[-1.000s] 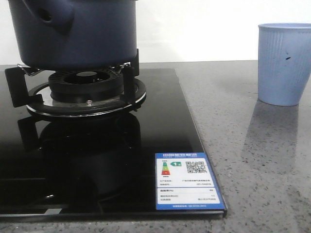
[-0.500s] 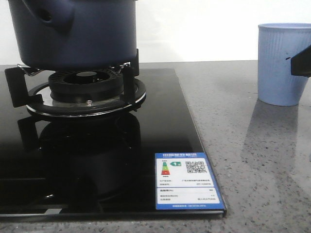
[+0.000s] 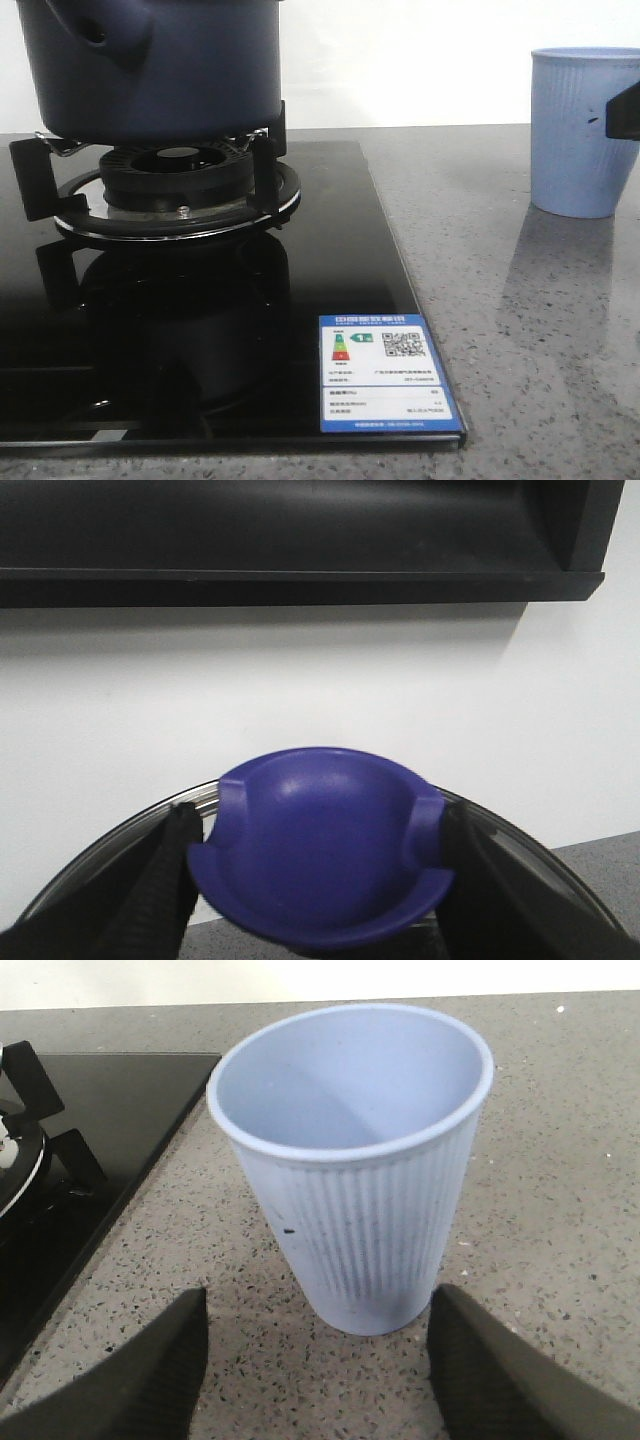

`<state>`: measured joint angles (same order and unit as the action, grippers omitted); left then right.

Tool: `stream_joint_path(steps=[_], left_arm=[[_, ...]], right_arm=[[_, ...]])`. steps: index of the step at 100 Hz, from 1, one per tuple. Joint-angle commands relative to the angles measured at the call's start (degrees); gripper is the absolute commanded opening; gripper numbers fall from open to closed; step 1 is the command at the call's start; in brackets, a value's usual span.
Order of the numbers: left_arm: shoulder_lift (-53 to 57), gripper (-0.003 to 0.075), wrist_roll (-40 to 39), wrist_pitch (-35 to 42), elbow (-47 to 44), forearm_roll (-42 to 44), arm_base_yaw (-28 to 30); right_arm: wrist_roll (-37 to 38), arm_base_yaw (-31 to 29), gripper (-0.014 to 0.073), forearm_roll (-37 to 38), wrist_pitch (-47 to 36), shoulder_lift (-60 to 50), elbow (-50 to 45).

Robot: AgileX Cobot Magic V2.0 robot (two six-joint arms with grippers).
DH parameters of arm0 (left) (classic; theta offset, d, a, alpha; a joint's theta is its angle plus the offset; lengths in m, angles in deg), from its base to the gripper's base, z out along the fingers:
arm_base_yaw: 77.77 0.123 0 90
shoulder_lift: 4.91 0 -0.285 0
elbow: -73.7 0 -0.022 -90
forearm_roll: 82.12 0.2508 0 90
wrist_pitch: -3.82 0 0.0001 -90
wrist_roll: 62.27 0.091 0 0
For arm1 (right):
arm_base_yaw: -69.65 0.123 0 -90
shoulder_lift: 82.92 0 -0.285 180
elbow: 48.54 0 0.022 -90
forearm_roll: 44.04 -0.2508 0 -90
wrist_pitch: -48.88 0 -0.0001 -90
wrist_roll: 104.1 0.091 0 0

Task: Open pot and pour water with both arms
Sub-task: 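Close the right gripper around the light blue ribbed cup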

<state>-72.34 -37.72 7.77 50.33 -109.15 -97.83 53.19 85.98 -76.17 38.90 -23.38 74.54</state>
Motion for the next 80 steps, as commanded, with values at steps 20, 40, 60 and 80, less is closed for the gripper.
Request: stream_joint_path(steps=[20,40,60,80], left_arm=[[1.4,0.0334,0.0,5.3,2.2,0.2,0.2],[1.4,0.0334,0.0,4.8,2.2,0.2,0.2],[1.4,0.0334,0.0,4.8,2.2,0.2,0.2],[1.4,0.0334,0.0,4.8,2.2,0.2,0.2]], right_arm=[[0.3,0.4,0.0429,-1.5,-0.9,-0.8,1.4],[0.7,4.0,0.0429,-2.6,-4.1,-6.0,-2.1],[0.7,5.8,0.0429,-1.3,-24.4,-3.0,-8.1],[1.5,5.8,0.0429,4.7,-27.3,3.9,-7.9]])
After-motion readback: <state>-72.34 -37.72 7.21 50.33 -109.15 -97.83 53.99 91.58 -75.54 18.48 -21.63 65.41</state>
